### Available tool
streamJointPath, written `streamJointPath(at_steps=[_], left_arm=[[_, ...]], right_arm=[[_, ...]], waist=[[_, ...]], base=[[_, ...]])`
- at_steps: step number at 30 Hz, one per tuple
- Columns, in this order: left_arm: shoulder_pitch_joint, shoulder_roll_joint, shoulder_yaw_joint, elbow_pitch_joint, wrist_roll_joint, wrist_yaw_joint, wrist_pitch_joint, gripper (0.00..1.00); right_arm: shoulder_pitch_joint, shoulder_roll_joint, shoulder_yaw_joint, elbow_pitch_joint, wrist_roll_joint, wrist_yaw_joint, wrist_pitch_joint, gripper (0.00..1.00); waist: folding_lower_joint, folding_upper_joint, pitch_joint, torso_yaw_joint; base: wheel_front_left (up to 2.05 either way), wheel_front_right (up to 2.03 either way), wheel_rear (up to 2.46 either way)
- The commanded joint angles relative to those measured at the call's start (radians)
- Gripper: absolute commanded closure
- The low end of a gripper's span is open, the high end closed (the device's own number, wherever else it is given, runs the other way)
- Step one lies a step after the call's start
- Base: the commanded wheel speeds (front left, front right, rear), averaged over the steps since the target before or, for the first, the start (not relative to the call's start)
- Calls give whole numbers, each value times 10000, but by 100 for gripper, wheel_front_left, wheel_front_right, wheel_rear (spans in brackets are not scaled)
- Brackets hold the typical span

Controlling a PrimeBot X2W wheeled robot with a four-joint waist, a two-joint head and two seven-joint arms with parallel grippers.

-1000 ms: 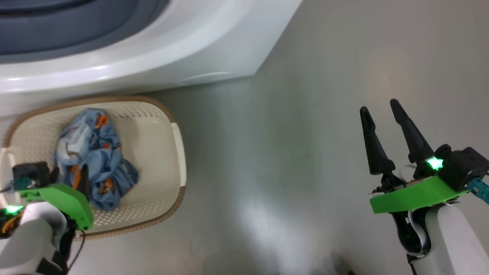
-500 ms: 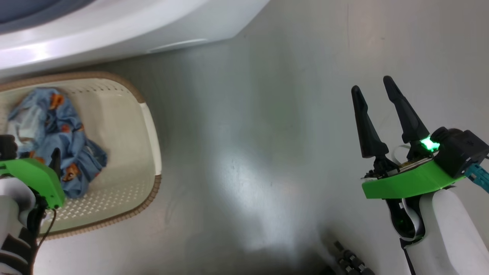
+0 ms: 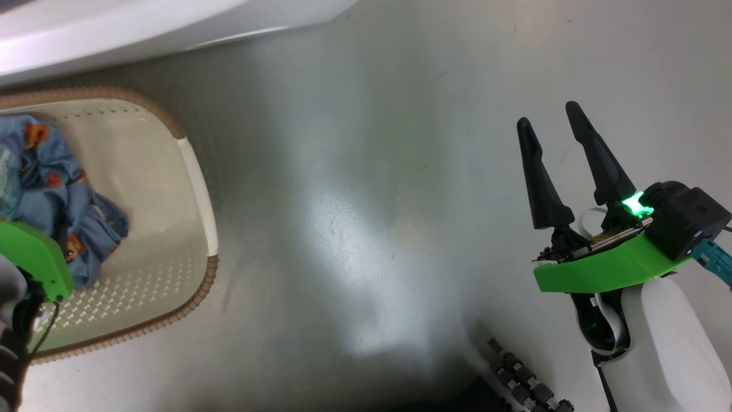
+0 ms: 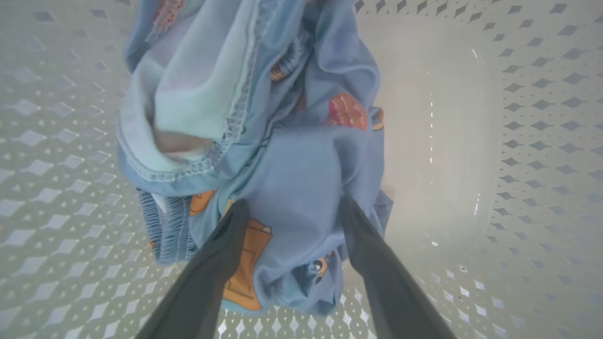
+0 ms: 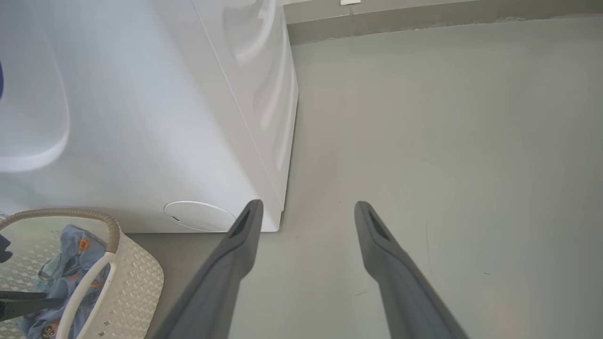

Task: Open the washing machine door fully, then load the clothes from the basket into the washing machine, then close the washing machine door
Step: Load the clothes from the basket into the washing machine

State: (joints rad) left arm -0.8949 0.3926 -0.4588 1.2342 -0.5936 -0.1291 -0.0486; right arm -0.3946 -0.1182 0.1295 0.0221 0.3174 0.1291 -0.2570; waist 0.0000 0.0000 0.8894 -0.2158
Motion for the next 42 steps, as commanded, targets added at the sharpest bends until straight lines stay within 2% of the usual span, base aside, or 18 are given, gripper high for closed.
streamJointPath(at_steps=[1, 4, 5, 7, 8, 18, 24, 32, 37, 42], left_arm=[[31, 592, 105, 32, -118, -15, 12, 0], [-55, 613, -81, 46, -284, -15, 101, 0], [-76, 618, -127, 52, -347, -15, 126, 24], [-113, 640, -223, 66, -468, -15, 179, 91], [-129, 638, -225, 76, -581, -15, 218, 100], [-207, 509, -473, 54, -1301, -15, 12, 100], [231, 199, -217, -226, -2201, -15, -971, 100], [1015, -16, -408, -956, -2860, -15, -1941, 100], [1614, -38, -367, -1871, -3194, -15, -2120, 100], [2454, -1, 569, -3435, -2642, -15, -2128, 100]], right_arm=[[136, 51, 240, -244, -50, 16, -48, 0], [123, 40, 281, -230, -53, 16, -48, 0], [117, 34, 294, -229, -52, 16, -48, 0], [97, 24, 319, -238, -53, 16, -48, 0], [87, 20, 324, -245, -55, 16, -48, 0], [-20, -2, 176, -218, -88, 16, -48, 0], [7, -17, 8, -51, -38, 16, -48, 0], [350, -144, -133, 239, 63, 16, -48, 0], [791, -316, -221, 474, 157, 16, -48, 0], [1310, -512, -339, 639, 267, 16, -48, 0]], waist=[[0, 0, 88, -56], [0, 0, 147, -76], [0, 0, 162, -83], [0, 0, 192, -101], [0, 0, 198, -106], [0, 0, -38, 122], [0, 0, -873, 484], [0, 0, -2227, 877], [0, 0, -3276, 1133], [0, 0, -4255, 1367]], base=[[0, 0, 0], [0, 0, 0], [0, 0, 0], [0, 0, 0], [0, 0, 0], [0, 0, 0], [0, 0, 0], [0, 0, 0], [0, 0, 0], [0, 0, 0]])
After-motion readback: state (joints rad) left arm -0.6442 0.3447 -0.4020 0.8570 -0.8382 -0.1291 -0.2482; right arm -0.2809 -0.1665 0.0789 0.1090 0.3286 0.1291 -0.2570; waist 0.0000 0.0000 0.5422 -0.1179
